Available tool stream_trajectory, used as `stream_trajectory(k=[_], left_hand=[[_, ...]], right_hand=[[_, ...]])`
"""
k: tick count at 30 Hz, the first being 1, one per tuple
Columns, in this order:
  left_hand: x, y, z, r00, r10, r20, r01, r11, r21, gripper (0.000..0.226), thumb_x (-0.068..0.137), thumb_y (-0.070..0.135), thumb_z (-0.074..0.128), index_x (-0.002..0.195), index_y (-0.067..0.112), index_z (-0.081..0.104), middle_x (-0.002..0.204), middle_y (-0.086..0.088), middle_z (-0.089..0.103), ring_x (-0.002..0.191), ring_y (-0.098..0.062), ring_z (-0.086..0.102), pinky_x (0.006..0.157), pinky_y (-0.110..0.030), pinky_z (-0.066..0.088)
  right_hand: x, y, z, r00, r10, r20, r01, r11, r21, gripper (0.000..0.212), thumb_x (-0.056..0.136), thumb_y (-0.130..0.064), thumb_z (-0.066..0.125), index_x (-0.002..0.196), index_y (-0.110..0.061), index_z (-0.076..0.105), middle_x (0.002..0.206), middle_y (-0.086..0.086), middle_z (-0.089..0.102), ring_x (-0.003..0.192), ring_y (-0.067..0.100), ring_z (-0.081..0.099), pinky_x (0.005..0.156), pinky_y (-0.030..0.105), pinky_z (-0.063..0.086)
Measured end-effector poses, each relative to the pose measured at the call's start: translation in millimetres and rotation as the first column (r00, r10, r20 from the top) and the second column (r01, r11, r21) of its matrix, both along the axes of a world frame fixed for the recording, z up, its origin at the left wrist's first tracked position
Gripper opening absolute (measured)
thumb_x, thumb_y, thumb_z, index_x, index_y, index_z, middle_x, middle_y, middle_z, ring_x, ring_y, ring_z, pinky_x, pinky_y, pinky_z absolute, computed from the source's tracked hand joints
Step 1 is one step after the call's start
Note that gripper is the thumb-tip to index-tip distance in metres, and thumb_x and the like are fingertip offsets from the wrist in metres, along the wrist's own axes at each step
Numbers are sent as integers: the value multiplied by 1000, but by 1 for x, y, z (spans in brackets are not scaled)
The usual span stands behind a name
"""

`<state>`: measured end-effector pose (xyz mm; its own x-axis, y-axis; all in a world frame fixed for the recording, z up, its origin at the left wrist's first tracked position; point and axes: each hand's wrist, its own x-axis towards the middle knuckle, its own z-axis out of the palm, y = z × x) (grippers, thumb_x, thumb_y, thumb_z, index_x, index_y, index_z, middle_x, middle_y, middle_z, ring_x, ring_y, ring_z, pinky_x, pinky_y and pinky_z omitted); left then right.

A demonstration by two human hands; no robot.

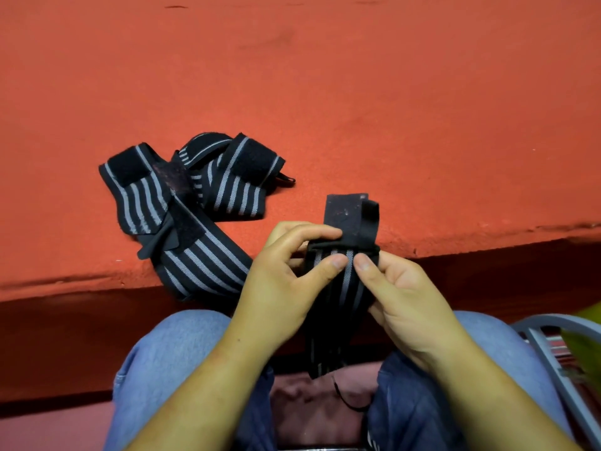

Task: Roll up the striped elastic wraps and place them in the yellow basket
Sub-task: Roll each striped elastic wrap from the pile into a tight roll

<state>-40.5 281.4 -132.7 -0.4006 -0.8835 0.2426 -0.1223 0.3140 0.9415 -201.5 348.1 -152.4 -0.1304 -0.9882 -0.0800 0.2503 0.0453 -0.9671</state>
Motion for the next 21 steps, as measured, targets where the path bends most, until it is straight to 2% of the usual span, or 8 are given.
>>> stream_trajectory(k=[2, 4, 6, 10, 13, 15, 21], left_hand=[[0, 1, 0, 999, 25, 20, -25, 999, -22, 25, 87, 21, 82, 104, 38, 74, 114, 15, 63, 116, -10, 63, 89, -21, 52], [-1, 1, 1, 999, 47, -2, -47, 998, -31, 19, 86, 17, 82, 96, 32, 76, 111, 12, 65, 112, -7, 64, 84, -15, 49], [-1, -1, 0, 999, 50, -21, -51, 998, -22, 14, 87, 14, 82, 94, 26, 77, 107, 8, 69, 107, -8, 67, 86, -12, 47], [0, -2, -2, 998, 36, -45, -34, 998, 46, 12, 88, 15, 81, 95, 24, 77, 103, 6, 73, 103, -12, 70, 91, -20, 50], [-1, -1, -1, 995, 47, -83, -36, 991, 126, 19, 87, 12, 82, 100, 24, 73, 102, 6, 75, 97, -6, 70, 87, -18, 51], [-2, -1, 0, 987, 46, -154, -13, 979, 205, 31, 86, 7, 81, 110, 22, 68, 105, 3, 75, 97, -5, 70, 87, -18, 52], [-3, 0, 2, 965, 8, -262, 84, 938, 337, 49, 88, -3, 76, 125, 23, 57, 102, -19, 70, 89, -13, 70, 82, -26, 58]], right_hand=[[0, 0, -2, 1000, -19, -6, 19, 1000, 3, 34, 99, -34, 59, 119, -13, 76, 118, 18, 76, 116, 38, 71, 109, 59, 48], [0, 0, -2, 999, -22, -23, 22, 1000, 5, 35, 98, -36, 61, 119, -13, 76, 116, 19, 77, 115, 39, 71, 109, 63, 48], [0, 0, -2, 999, -15, -30, 15, 1000, 9, 36, 96, -38, 62, 118, -15, 77, 115, 17, 77, 113, 37, 72, 108, 60, 49], [1, -1, -2, 999, -1, -51, 1, 1000, -4, 32, 95, -38, 61, 117, -22, 78, 116, 12, 78, 114, 30, 73, 105, 51, 52], [1, 0, -2, 997, 24, -69, -24, 1000, 3, 32, 99, -35, 58, 121, -20, 76, 118, 11, 78, 115, 29, 73, 104, 48, 52], [0, 0, -3, 996, 49, -69, -48, 999, 15, 33, 101, -35, 56, 124, -20, 74, 120, 12, 77, 117, 30, 72, 107, 52, 50], [1, 0, -3, 995, 64, -74, -63, 998, 16, 33, 101, -37, 56, 122, -21, 74, 117, 14, 77, 113, 33, 73, 104, 54, 52]])
